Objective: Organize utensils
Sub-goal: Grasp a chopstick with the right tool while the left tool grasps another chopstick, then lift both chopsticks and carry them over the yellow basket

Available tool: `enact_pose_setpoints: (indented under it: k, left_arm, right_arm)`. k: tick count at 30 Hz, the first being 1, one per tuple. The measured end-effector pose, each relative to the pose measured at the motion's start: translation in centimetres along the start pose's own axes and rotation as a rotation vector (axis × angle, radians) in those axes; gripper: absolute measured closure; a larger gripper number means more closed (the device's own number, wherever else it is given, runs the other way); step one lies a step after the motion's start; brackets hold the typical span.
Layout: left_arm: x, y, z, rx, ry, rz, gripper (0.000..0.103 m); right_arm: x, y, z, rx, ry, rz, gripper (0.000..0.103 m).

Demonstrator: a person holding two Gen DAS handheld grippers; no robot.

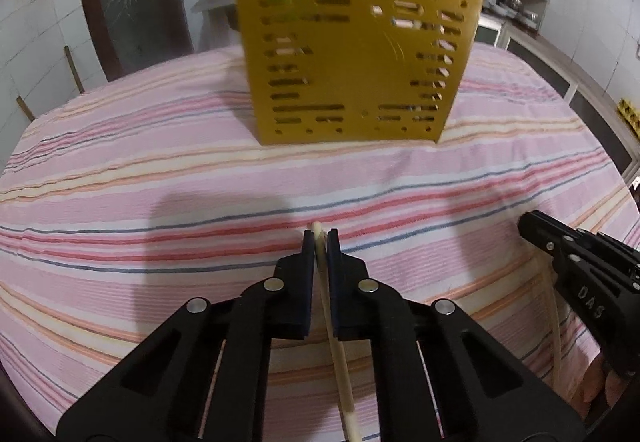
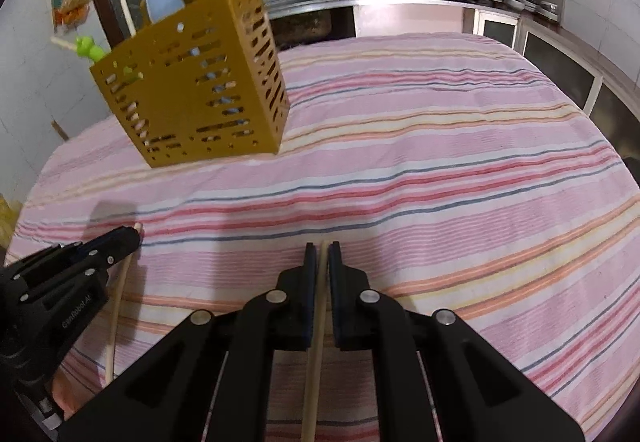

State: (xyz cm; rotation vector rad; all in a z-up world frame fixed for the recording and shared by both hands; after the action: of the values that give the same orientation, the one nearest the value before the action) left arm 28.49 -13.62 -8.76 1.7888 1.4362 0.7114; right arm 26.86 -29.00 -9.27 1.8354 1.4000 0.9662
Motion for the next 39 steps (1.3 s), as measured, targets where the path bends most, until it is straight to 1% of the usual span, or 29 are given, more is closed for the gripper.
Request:
enact_pose_setpoints:
  k: [4, 7, 12, 19, 23, 29, 33, 34, 36, 39]
  left_arm:
    - [0.6, 0.9, -1.3, -0.055, 0.003, -0.003, 0.098]
    - [0.9, 2.2, -2.6, -0.104, 0.004, -0.012, 0.098]
    - [1.3, 4.4, -5.5, -0.215, 0.023, 0.009, 0.098]
    - [1.5, 7.1, -10.2, -0.373, 0.035, 0.0, 0.099]
    - [1.6, 7.9, -11.9, -0.425, 0.041, 0.005, 0.1]
    - [1.7, 8.6, -14.0, -0.485, 0.054, 0.009, 0.103]
    - [2.1, 9.3, -15.0, -0.509, 0.049, 0.009, 0.103]
    - [2.2, 9.4, -15.0, -0.499, 0.044, 0.011, 0.103]
    - [2.1, 9.4, -13.9, -0.444, 0.028, 0.013, 0.103]
    - [2.7, 8.9, -11.3, -0.372, 0.04, 0.001, 0.102]
  right_arm:
    - [0.2, 1.5, -1.7, -0.071, 0.022, 0.012, 0.098]
    - [0.4, 2.6, -2.9, -0.131, 0.035, 0.016, 0.098]
    - [0.5, 4.2, -5.1, -0.217, 0.053, 0.032, 0.098]
    - [1.5, 6.2, -8.4, -0.337, 0.072, 0.017, 0.098]
    - [2.3, 7.2, -10.3, -0.41, 0.074, -0.01, 0.098]
    - [2.5, 8.2, -11.9, -0.467, 0.069, -0.021, 0.098]
    - [2.9, 8.7, -12.7, -0.495, 0.071, -0.03, 0.098]
    - [3.1, 8.8, -12.7, -0.495, 0.074, -0.035, 0.098]
    - [3.3, 8.9, -12.6, -0.49, 0.074, -0.043, 0.098]
    - [3.4, 8.7, -11.3, -0.449, 0.076, -0.049, 0.098]
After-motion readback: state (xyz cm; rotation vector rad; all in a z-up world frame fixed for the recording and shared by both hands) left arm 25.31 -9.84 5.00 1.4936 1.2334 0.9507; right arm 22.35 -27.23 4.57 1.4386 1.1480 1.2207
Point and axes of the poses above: each gripper's, at about its wrist camera, not at the fingertips, and z roughly the way its jaws point, x to its left, y to its top, the point moved 7 cm from there along z, roughly the way its jaws point, and after that the axes turned 15 degrees about -x, right-handed, at the moved point
